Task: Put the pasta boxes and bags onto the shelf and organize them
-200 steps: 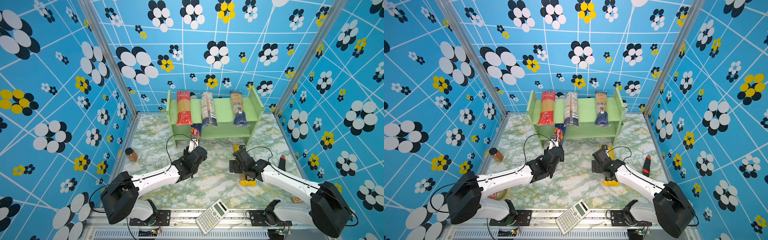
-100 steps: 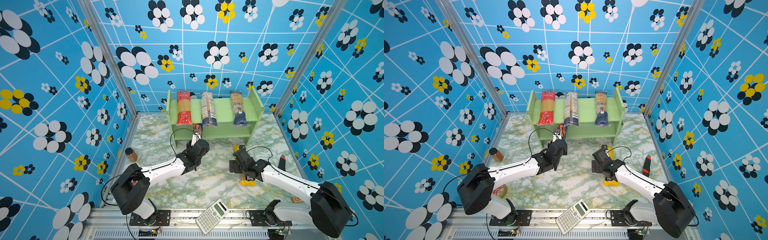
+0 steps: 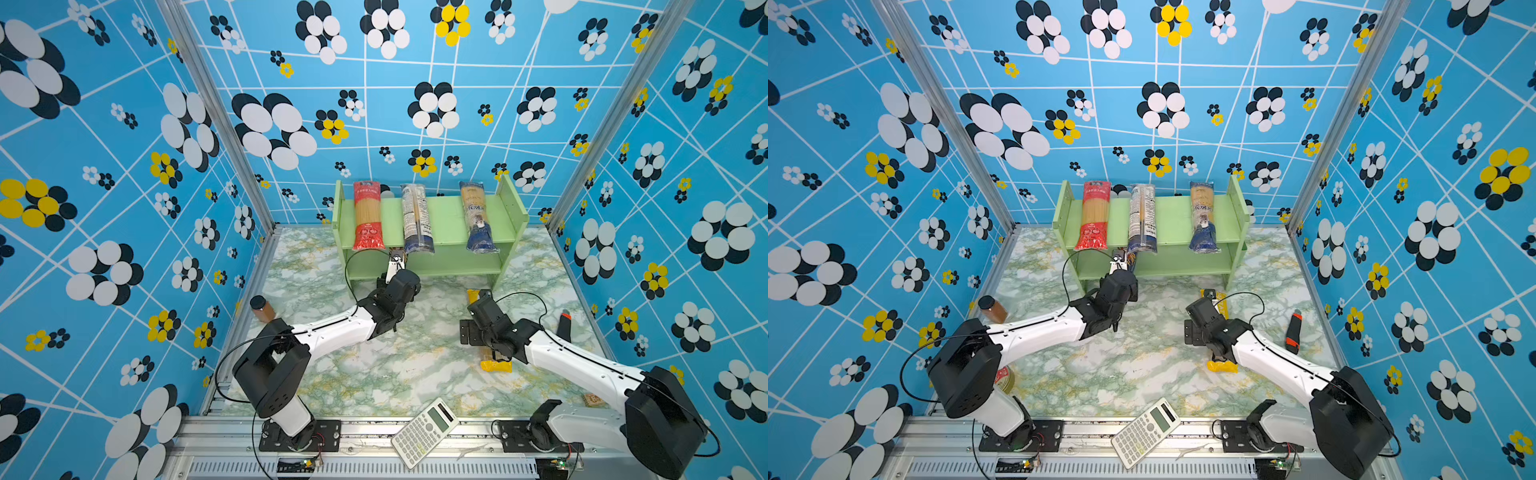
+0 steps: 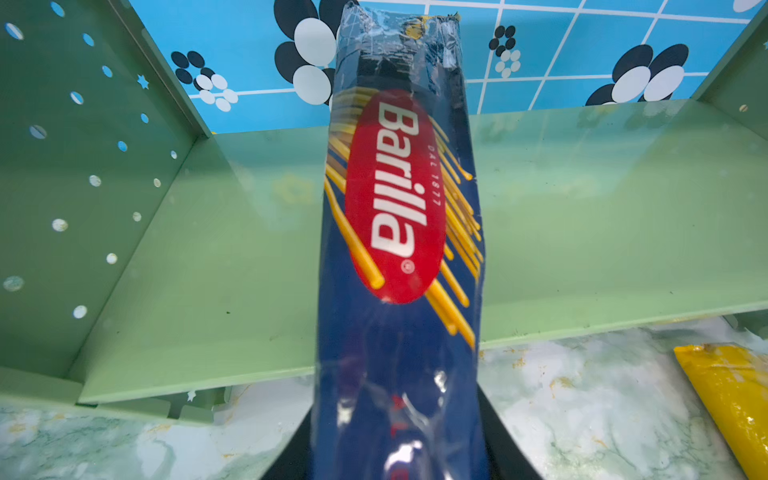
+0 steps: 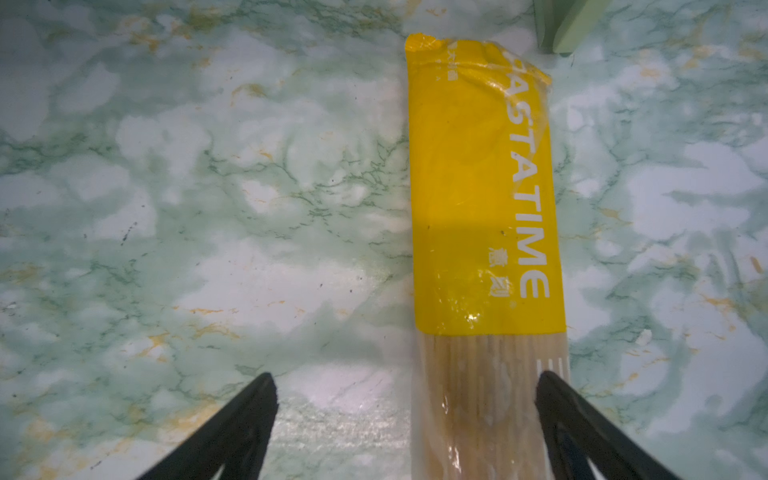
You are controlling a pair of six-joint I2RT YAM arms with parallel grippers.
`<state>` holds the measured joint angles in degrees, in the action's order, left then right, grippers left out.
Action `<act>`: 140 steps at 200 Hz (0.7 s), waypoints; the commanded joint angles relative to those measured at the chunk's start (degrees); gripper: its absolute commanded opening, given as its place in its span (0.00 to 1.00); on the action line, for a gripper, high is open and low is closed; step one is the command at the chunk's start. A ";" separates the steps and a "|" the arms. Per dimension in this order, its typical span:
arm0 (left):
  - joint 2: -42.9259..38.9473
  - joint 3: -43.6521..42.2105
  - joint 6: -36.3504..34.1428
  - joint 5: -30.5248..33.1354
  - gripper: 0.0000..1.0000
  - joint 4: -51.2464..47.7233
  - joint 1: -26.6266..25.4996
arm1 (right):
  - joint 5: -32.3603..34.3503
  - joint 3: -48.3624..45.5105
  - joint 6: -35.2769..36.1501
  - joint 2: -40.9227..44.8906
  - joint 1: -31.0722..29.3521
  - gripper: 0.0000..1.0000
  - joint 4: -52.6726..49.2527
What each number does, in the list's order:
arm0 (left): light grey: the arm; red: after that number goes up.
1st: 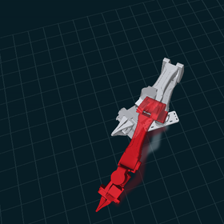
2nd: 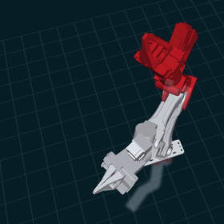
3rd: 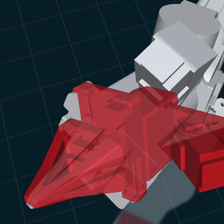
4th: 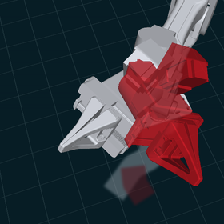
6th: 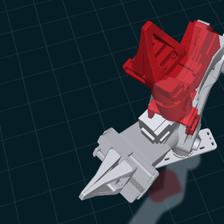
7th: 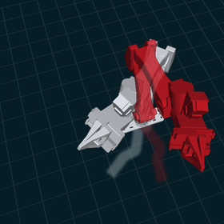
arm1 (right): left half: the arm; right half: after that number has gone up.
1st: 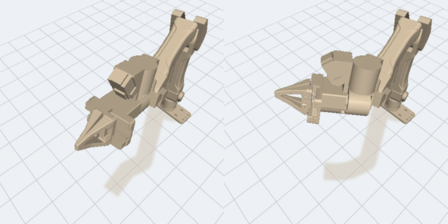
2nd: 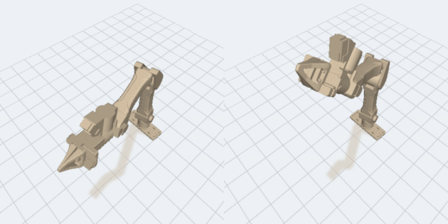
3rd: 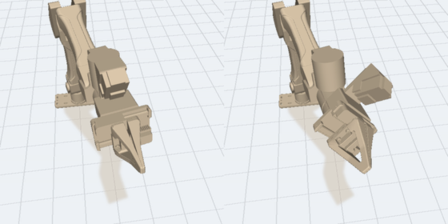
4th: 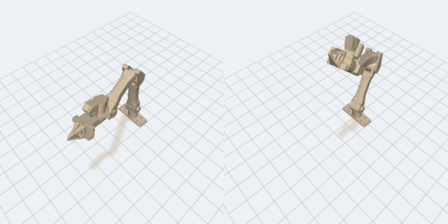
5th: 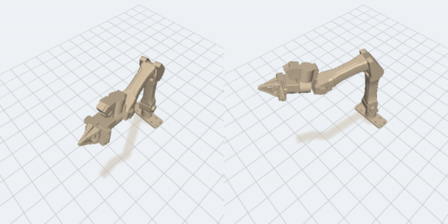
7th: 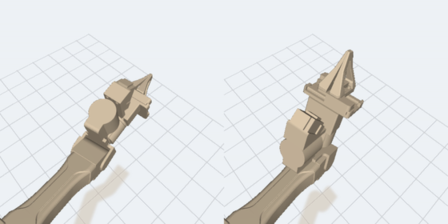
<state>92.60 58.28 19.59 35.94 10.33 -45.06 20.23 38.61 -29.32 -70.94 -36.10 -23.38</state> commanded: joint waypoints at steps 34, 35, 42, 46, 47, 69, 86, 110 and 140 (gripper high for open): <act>0.26 4.17 -1.14 3.70 0.00 9.92 1.53 | 0.17 0.12 0.58 0.53 0.51 0.99 -0.79; 0.28 4.19 -1.18 3.70 0.00 9.95 1.49 | 0.21 0.09 0.62 0.49 0.50 0.99 -0.79; 0.37 4.21 -1.22 3.91 0.00 9.98 1.64 | 0.16 0.09 0.67 0.47 0.50 0.99 -0.77; 0.39 4.16 -1.27 4.15 0.00 9.98 1.64 | 0.16 0.15 0.65 0.45 0.52 0.99 -0.79; 0.39 4.19 -1.29 4.23 0.00 9.98 1.64 | 0.16 0.15 0.66 0.45 0.56 0.99 -0.79; 0.57 3.87 -1.40 5.26 0.00 10.74 1.85 | 0.07 0.17 0.80 0.54 0.54 0.99 -0.83; 0.72 3.36 -1.63 5.55 0.00 11.99 1.88 | 0.07 0.14 0.93 0.53 0.59 0.99 -0.79; 1.43 4.25 -2.20 6.06 0.00 11.45 1.99 | 0.07 0.19 1.09 0.53 0.59 0.99 -0.86; 1.80 4.16 -2.46 6.63 0.00 11.65 1.95 | 0.05 0.13 1.11 0.45 0.59 0.99 -0.91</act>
<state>94.87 59.00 18.26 38.41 13.63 -43.81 20.23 38.61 -29.08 -70.94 -35.90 -23.38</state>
